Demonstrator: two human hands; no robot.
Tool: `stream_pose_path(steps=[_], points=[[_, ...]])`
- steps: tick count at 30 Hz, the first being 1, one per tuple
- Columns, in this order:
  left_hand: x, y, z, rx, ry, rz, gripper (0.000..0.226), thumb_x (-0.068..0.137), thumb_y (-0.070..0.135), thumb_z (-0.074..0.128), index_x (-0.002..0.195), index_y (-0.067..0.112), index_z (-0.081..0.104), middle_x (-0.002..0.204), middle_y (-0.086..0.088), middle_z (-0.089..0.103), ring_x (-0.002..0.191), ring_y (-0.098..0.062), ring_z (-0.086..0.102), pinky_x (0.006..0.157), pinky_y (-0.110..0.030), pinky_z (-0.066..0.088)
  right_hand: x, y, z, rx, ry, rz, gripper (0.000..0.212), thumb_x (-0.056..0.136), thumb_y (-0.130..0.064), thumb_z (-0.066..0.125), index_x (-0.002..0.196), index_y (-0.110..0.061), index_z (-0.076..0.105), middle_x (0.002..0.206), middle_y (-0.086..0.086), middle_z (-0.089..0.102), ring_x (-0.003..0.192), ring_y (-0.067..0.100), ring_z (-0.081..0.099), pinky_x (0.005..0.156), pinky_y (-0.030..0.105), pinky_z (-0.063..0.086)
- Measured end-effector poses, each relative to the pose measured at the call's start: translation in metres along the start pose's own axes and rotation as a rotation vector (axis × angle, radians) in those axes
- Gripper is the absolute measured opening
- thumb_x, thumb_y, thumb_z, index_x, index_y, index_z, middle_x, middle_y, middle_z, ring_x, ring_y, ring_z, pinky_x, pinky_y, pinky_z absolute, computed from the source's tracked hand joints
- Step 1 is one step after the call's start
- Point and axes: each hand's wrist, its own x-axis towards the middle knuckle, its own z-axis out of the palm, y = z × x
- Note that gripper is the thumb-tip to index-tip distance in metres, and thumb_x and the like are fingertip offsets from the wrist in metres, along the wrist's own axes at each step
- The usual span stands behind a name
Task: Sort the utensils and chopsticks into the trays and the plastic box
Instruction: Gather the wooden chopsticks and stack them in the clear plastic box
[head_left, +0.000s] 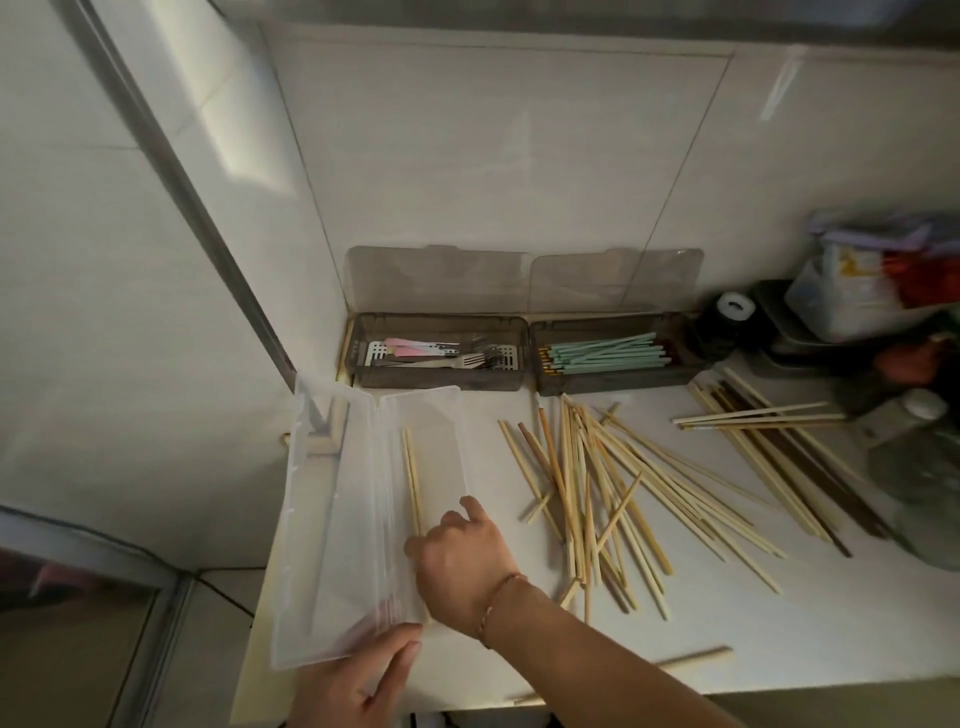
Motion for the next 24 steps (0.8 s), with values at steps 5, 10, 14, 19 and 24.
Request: stream_pose_path(steps=[5,10,14,19,24], points=[[-0.008,0.009,0.005,-0.109,0.005,-0.211,0.033,0.087,0.059,0.052,0.084,0.033,0.073,0.107,0.011,0.071,0.102,-0.001,0.064,0.093,-0.012,0.042,-0.05,0.058,0.001,0.426,0.532,0.042,0.019,0.081,-0.014,0.059,0.098,-0.018,0.067,0.095,-0.004,0.068,0.094,0.013,0.06,0.088,0.028,0.05],[-0.007,0.017,0.017,-0.113,0.036,-0.331,0.026,0.086,0.058,0.05,0.089,0.036,0.063,0.104,0.013,0.07,0.098,0.003,0.062,0.083,-0.008,0.043,-0.114,0.162,0.007,0.28,0.569,0.426,0.021,0.082,-0.011,0.066,0.099,-0.023,0.069,0.099,-0.006,0.068,0.095,0.014,0.062,0.079,0.034,0.056],[-0.006,0.021,0.034,-0.119,0.123,-0.459,0.043,0.083,0.066,0.048,0.075,0.029,0.067,0.094,0.013,0.071,0.084,0.004,0.061,0.071,-0.014,0.048,-0.15,0.251,0.006,0.274,0.353,0.766,0.018,0.087,-0.02,0.062,0.103,-0.026,0.067,0.104,-0.003,0.067,0.095,0.017,0.062,0.077,0.033,0.055],[0.001,0.025,0.054,-0.204,0.271,-0.621,0.02,0.066,0.044,0.049,0.072,0.031,0.063,0.096,0.022,0.068,0.087,0.016,0.056,0.072,-0.015,0.046,-0.153,0.329,0.012,0.209,0.061,0.92,0.03,0.094,-0.026,0.05,0.122,-0.029,0.06,0.119,-0.002,0.064,0.106,0.021,0.061,0.09,0.036,0.052],[0.008,0.036,0.067,-0.14,0.383,-0.639,0.031,0.063,0.034,0.043,0.081,0.022,0.066,0.099,0.001,0.067,0.093,0.011,0.056,0.065,-0.006,0.039,-0.129,0.375,0.016,0.226,0.137,0.848,0.035,0.093,-0.01,0.047,0.125,-0.017,0.06,0.127,0.013,0.055,0.113,0.035,0.055,0.096,0.044,0.047]])
